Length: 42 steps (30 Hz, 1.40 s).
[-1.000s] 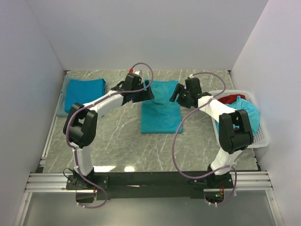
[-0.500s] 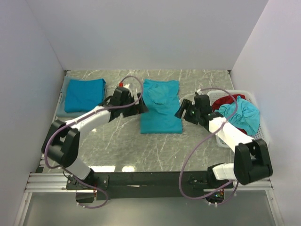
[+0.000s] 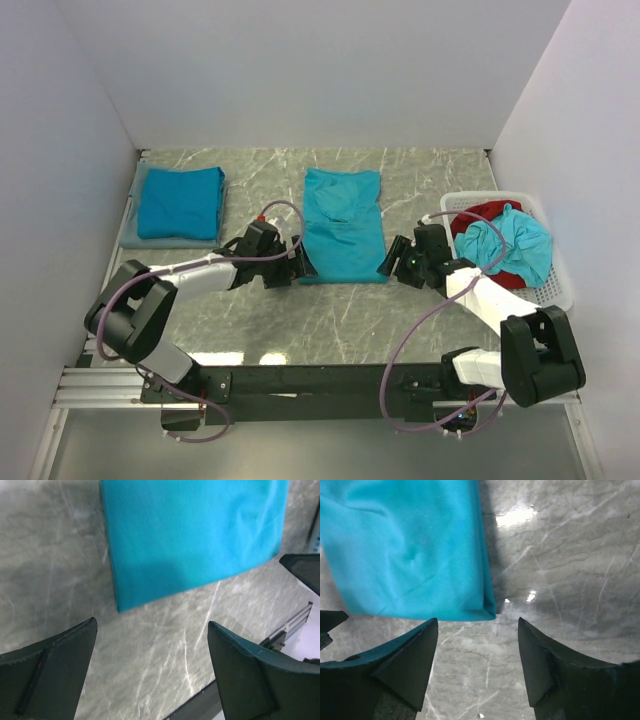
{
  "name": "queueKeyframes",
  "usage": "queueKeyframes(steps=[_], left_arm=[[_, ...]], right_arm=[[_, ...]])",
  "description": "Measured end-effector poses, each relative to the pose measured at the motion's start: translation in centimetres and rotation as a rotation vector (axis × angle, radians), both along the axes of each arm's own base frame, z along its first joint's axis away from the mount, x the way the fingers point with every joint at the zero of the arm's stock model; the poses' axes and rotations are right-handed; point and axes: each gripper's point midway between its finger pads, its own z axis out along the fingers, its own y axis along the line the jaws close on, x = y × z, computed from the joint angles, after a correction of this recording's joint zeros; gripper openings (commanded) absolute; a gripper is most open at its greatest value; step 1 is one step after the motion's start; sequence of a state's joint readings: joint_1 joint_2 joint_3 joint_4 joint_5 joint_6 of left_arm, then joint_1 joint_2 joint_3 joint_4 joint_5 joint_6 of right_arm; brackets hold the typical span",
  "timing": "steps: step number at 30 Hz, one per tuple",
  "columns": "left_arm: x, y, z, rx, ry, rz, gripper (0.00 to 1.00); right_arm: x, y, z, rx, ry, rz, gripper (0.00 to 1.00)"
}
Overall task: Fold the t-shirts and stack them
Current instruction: Fold the tshirt
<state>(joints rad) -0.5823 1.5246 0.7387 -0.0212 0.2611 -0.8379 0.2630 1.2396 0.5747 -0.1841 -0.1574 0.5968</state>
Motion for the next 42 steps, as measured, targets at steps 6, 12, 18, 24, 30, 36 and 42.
queueKeyframes(steps=[6, 12, 18, 24, 30, 36, 42], left_arm=[[0.9, -0.2, -1.2, 0.006, 0.011, 0.030, 0.81], [1.4, -0.6, -2.0, 0.002, 0.015, 0.033, 0.51], [1.3, -0.8, -3.0, 0.002, 0.039, 0.030, 0.23], [0.8, -0.7, -3.4, 0.000, 0.049, 0.025, 0.01], [-0.6, -0.4, -3.3, -0.019, 0.042, 0.018, 0.01], [-5.9, 1.5, -3.2, -0.020, 0.061, -0.004, 0.01], [-11.5, 1.7, 0.0, -0.036, 0.023, -0.072, 0.01]], right_arm=[[0.0, -0.1, -1.4, -0.009, 0.042, -0.012, 0.47], [-0.1, 0.3, -3.2, 0.002, 0.101, -0.010, 0.37], [0.1, 0.6, -3.4, 0.015, 0.100, -0.010, 0.24], [-0.4, 1.2, -3.7, 0.048, 0.111, 0.013, 0.00], [-2.4, 1.9, -3.7, 0.097, 0.131, 0.069, 0.00], [-7.1, 1.6, -2.9, 0.126, 0.140, 0.119, 0.00], [-12.0, 3.0, -0.5, 0.217, 0.115, 0.202, 0.00]])
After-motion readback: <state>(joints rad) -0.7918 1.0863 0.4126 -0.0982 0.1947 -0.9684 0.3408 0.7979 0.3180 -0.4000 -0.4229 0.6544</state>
